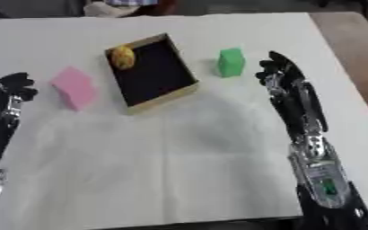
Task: Pick up objects on the table and place them in the box.
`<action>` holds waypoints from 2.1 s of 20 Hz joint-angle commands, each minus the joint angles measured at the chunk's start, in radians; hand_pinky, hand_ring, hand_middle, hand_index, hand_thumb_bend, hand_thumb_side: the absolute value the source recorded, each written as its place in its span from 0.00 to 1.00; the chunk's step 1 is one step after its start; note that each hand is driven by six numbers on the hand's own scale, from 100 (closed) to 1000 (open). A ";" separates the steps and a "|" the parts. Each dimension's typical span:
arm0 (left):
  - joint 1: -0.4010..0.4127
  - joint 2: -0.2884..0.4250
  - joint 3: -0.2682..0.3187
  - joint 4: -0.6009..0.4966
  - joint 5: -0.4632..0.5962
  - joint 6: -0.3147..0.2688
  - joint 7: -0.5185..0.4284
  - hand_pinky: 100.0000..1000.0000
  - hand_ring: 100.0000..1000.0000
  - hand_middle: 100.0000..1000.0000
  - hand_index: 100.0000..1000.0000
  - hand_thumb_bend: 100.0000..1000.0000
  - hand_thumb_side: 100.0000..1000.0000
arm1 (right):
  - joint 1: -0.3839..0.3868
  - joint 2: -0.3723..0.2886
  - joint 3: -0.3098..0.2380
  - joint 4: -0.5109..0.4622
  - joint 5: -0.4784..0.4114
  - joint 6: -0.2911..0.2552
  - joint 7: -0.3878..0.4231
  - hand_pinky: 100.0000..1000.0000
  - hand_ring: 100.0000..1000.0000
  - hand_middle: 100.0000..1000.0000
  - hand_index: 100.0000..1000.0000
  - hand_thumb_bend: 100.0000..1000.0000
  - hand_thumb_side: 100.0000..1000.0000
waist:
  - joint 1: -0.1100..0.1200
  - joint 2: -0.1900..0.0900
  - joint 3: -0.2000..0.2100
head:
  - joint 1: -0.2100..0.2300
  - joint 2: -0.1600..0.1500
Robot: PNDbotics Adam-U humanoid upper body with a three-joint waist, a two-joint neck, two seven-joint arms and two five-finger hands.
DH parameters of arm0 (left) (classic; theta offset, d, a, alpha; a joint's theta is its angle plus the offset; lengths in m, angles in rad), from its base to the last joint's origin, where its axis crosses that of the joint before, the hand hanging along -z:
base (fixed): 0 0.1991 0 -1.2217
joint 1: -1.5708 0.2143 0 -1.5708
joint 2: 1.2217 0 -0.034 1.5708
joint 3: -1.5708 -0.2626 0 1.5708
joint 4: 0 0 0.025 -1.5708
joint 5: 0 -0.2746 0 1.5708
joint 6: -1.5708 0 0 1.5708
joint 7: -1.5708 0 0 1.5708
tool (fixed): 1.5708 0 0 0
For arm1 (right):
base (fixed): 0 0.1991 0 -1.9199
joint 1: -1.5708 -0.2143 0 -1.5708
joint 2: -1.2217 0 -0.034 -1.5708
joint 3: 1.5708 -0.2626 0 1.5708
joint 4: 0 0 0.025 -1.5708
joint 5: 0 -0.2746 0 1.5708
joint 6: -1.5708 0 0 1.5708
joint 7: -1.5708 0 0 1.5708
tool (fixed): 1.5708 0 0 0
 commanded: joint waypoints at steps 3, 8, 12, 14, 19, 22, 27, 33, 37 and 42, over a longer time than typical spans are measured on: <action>-0.053 0.204 0.009 -0.051 -0.083 0.016 -0.123 0.74 0.71 0.71 0.82 0.16 0.64 | -0.005 -0.018 -0.008 -0.019 0.008 0.001 -0.001 0.75 0.71 0.73 0.89 0.00 0.65 | 0.020 -0.023 -0.005 | -0.005 0.004; -0.137 0.396 -0.040 -0.038 -0.152 -0.004 -0.321 0.74 0.73 0.73 0.83 0.24 0.56 | 0.001 -0.023 -0.006 -0.016 0.010 0.001 0.002 0.76 0.71 0.73 0.89 0.00 0.65 | 0.030 -0.030 -0.014 | -0.008 0.004; -0.246 0.510 -0.122 0.015 -0.205 -0.050 -0.497 0.75 0.75 0.75 0.85 0.31 0.47 | 0.004 -0.026 -0.001 -0.014 0.011 0.000 0.006 0.76 0.71 0.73 0.89 0.00 0.65 | 0.038 -0.037 -0.024 | -0.006 0.004; -0.302 0.542 -0.165 0.044 -0.240 -0.083 -0.575 0.76 0.77 0.76 0.85 0.37 0.42 | 0.006 -0.028 0.002 -0.013 0.011 0.001 0.008 0.76 0.71 0.73 0.89 0.00 0.65 | 0.044 -0.041 -0.030 | -0.004 0.004; -0.433 0.551 -0.250 0.126 -0.351 -0.185 -0.710 0.78 0.79 0.79 0.88 0.46 0.31 | 0.011 -0.033 0.007 -0.010 0.012 0.000 0.013 0.76 0.71 0.73 0.89 0.00 0.65 | 0.052 -0.050 -0.043 | -0.008 0.004; -0.493 0.528 -0.288 0.178 -0.426 -0.247 -0.761 0.79 0.81 0.80 0.89 0.51 0.27 | 0.014 -0.034 0.009 -0.009 0.012 0.000 0.015 0.76 0.71 0.73 0.89 0.00 0.65 | 0.055 -0.055 -0.048 | -0.009 0.004; -0.555 0.466 -0.309 0.276 -0.558 -0.320 -0.790 0.80 0.83 0.82 0.89 0.52 0.20 | 0.015 -0.034 0.009 -0.007 0.013 0.000 0.016 0.76 0.71 0.73 0.89 0.00 0.65 | 0.052 -0.059 -0.049 | -0.011 0.004; -0.618 0.364 -0.312 0.448 -0.663 -0.366 -0.765 0.79 0.82 0.80 0.88 0.50 0.16 | 0.015 -0.030 0.011 -0.006 0.013 0.000 0.018 0.76 0.71 0.73 0.89 0.00 0.65 | 0.046 -0.063 -0.047 | -0.011 0.004; -0.646 0.311 -0.309 0.537 -0.729 -0.397 -0.728 0.79 0.83 0.80 0.87 0.50 0.15 | 0.013 -0.028 0.012 -0.005 0.013 0.000 0.019 0.76 0.71 0.73 0.89 0.00 0.65 | 0.041 -0.065 -0.050 | -0.009 0.004; -0.672 0.271 -0.296 0.589 -0.782 -0.414 -0.681 0.79 0.83 0.80 0.87 0.49 0.14 | 0.013 -0.025 0.012 -0.004 0.012 -0.001 0.020 0.76 0.71 0.73 0.89 0.00 0.65 | 0.038 -0.065 -0.053 | -0.005 0.004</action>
